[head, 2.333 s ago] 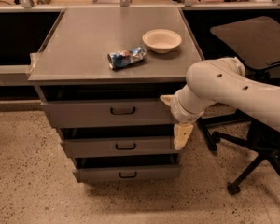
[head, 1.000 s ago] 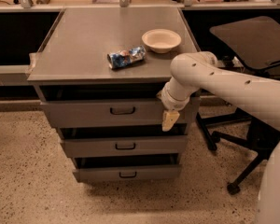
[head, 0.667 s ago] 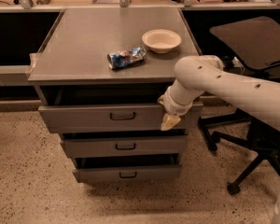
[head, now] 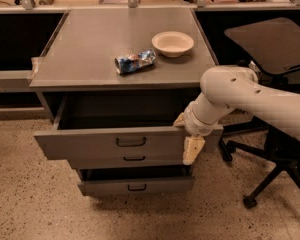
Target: Open top drawer
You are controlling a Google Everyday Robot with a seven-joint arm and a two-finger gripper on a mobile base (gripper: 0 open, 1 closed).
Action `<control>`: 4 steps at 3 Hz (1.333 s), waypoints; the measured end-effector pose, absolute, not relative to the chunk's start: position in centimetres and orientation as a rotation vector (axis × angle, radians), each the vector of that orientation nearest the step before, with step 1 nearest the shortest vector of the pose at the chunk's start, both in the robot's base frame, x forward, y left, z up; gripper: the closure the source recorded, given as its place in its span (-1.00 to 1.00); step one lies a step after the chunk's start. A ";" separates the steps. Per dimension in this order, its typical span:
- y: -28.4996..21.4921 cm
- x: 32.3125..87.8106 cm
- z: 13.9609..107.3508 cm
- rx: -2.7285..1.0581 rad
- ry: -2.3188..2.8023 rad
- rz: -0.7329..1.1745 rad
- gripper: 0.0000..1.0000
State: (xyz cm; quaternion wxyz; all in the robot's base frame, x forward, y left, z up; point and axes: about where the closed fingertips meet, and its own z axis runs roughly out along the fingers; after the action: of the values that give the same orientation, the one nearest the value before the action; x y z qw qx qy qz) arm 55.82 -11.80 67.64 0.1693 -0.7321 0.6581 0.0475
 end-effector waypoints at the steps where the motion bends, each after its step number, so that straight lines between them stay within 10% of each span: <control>1: -11.9 56.3 67.2 -2.087 1.874 0.130 -1.00; 4: -9.2 50.4 65.7 -2.194 1.895 0.298 -0.46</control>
Offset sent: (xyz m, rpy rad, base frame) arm 0.0040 -0.0011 -0.0045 -0.0075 0.0023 0.0000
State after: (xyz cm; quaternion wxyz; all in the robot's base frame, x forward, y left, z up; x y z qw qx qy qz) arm 50.41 -9.23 65.70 0.1132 -0.7479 0.6461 0.1017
